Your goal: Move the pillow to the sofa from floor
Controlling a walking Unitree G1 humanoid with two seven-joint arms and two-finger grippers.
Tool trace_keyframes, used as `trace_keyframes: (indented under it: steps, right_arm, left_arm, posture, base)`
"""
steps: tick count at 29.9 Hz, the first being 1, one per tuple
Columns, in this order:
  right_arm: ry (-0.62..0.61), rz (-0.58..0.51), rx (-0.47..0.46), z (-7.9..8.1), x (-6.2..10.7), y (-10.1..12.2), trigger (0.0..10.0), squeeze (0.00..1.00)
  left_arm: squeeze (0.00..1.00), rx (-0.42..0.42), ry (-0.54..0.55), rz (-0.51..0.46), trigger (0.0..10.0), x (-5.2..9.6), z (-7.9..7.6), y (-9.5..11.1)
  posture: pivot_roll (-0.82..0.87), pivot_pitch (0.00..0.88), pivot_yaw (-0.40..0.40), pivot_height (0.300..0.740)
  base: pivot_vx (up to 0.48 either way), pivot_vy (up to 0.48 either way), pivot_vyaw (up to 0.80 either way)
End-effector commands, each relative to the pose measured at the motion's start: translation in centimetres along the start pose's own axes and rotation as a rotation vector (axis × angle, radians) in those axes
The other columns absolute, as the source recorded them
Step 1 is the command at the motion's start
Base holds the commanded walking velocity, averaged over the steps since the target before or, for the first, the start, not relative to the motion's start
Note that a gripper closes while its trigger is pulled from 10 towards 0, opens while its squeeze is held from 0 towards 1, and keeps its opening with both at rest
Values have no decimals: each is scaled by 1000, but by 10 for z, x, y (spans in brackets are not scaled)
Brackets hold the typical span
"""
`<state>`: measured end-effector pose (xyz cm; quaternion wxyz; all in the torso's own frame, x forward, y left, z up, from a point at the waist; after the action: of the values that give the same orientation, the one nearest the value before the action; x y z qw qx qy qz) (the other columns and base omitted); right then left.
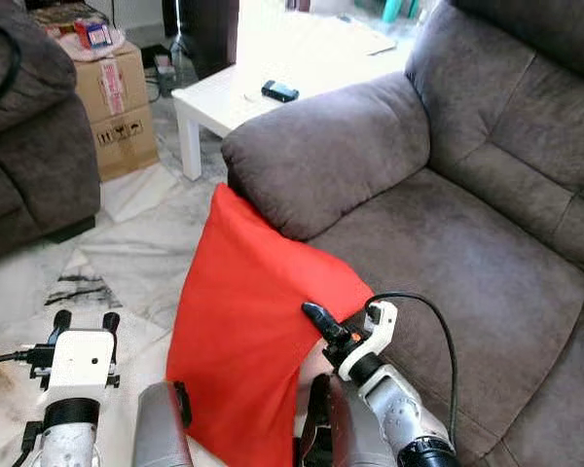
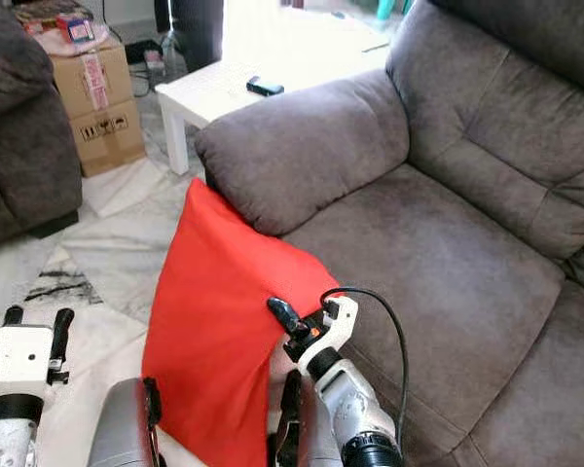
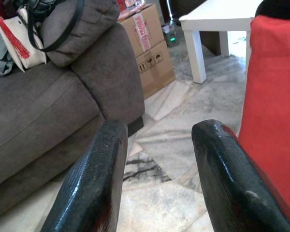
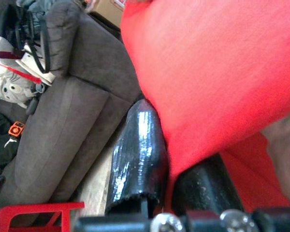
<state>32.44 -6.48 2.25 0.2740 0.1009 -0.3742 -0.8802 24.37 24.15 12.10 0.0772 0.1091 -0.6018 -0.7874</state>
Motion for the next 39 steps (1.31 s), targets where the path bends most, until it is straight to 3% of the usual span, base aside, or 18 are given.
trace_keyframes:
  steps: [1, 14, 39]
  right_arm:
    - [-2, -120, 42, -2, 2, 30, 10000, 0]
    - [-42, -166, 93, -5, 4, 45, 10000, 0]
    - [-102, -200, 131, -13, 5, 58, 10000, 0]
  left_arm:
    - [0, 10, -29, 6, 10000, -2, -7, -4]
    - [0, 39, -81, -20, 10000, -25, -25, -5]
    - [0, 72, -129, -52, 10000, -39, -42, -4]
  posture:
    - [266, 0, -168, 572]
    - [238, 0, -146, 572]
    - [211, 0, -129, 572]
  base:
    - [0, 0, 0]
    - [0, 0, 0]
    - [0, 0, 0]
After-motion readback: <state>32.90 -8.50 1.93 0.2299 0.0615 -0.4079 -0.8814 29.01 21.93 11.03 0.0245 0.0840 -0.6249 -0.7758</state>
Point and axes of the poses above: a point about 5 cm out from each wrist's last joint towards the gripper, its own x axis pointing back from the gripper into the wrist, its own y axis along the axis of the wrist's last joint, z = x × y, the point moved 5 cm from there along -x, pointing out of the wrist towards the gripper, and after that the axes turned 11 degrees about x, right-handed, at the moved point
